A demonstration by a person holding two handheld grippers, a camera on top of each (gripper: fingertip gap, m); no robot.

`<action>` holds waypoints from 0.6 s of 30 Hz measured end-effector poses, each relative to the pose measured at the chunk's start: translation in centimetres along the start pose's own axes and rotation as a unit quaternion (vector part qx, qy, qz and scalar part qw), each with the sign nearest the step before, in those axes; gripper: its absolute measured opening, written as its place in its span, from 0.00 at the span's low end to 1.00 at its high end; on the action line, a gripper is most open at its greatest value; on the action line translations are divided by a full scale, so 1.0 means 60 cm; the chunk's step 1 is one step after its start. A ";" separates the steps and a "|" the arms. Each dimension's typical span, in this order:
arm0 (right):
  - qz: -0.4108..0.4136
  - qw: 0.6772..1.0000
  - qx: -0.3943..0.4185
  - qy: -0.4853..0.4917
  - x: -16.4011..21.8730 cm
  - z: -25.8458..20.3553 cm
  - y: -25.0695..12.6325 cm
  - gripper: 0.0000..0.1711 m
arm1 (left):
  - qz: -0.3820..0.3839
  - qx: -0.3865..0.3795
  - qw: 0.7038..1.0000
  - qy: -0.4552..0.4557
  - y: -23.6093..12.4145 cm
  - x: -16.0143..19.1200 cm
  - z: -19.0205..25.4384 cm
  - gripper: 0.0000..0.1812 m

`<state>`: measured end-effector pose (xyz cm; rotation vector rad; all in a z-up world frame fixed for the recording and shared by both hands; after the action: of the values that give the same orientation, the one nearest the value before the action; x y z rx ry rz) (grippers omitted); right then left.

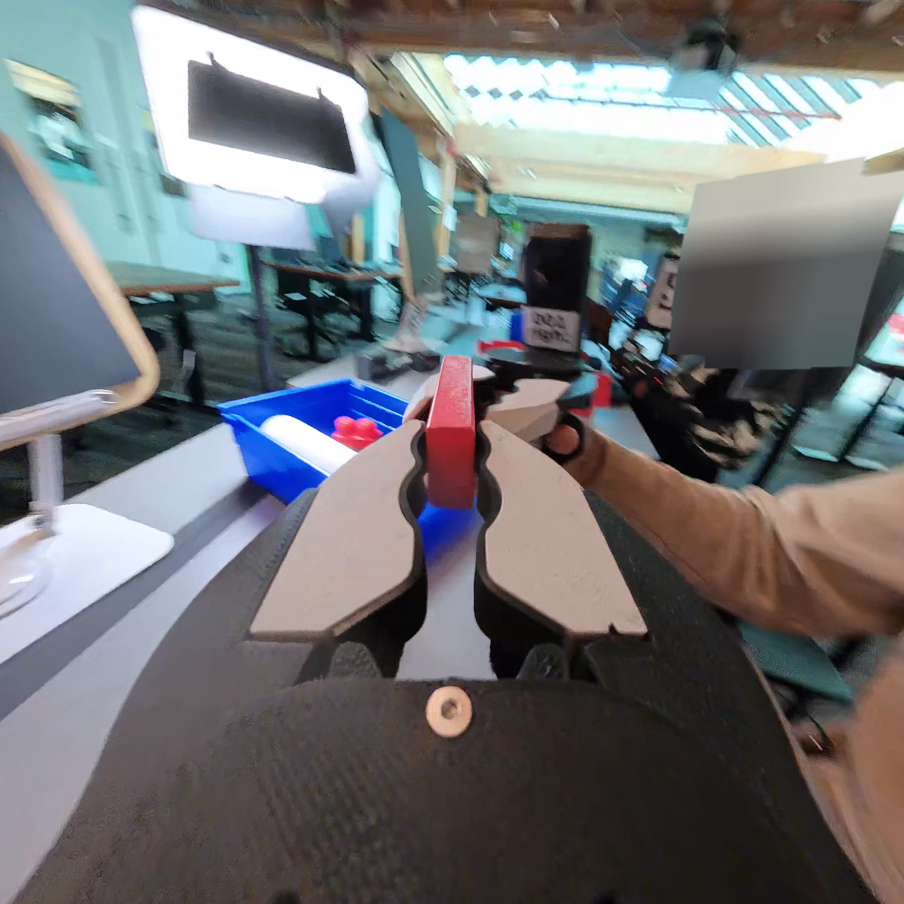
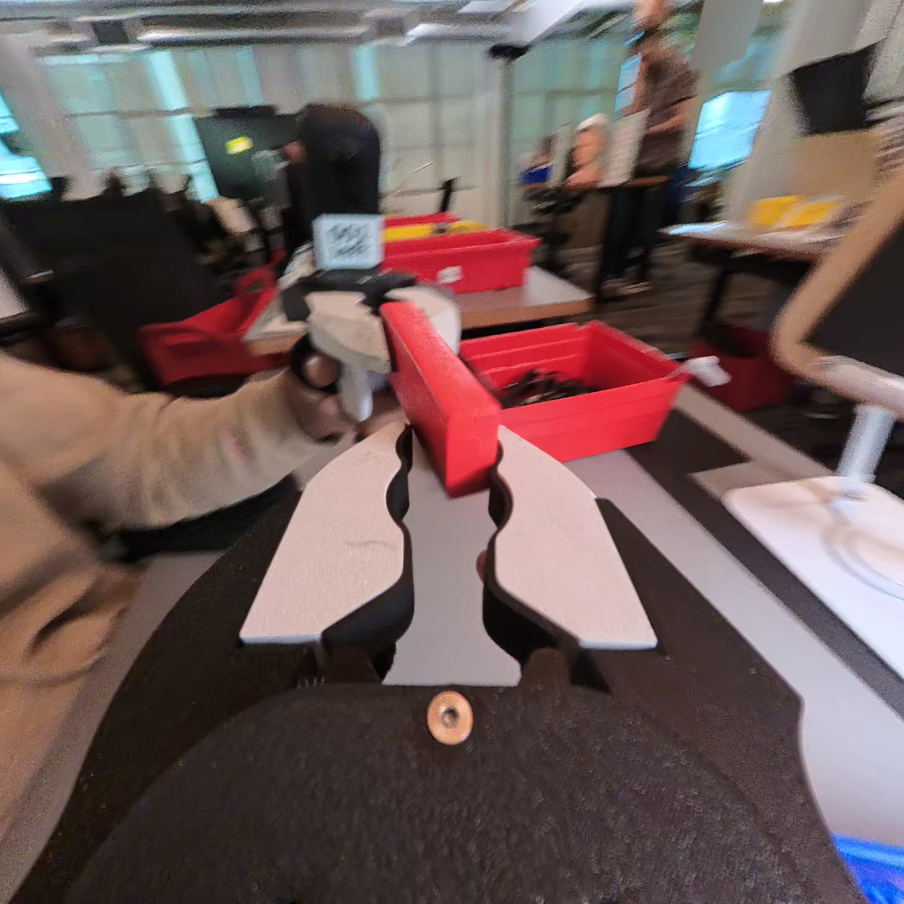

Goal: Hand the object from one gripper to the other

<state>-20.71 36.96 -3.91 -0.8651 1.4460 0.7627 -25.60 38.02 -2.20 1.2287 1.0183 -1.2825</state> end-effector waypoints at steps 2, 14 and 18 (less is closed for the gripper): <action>0.050 0.994 0.096 -0.009 -0.023 0.032 -0.006 0.25 | 0.035 -0.070 0.997 0.011 -0.005 -0.006 -0.026 0.09; 0.030 0.977 0.186 0.100 -0.016 0.022 0.044 0.65 | -0.009 -0.283 0.869 0.406 0.004 0.002 -0.013 0.09; 0.036 0.981 0.167 0.088 -0.020 0.019 0.043 0.65 | 0.000 -0.264 0.863 0.432 0.014 0.004 0.009 0.09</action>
<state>-22.35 39.31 -2.87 -0.6357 1.7117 0.4837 -24.82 37.39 -2.29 1.3551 1.8509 -0.3230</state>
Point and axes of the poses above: each gripper's, where its closed fingertips meet, y out along the fingers, x out of its underside, z = x × y across the jaws, the point moved 2 cm from there along -y, back along the fingers
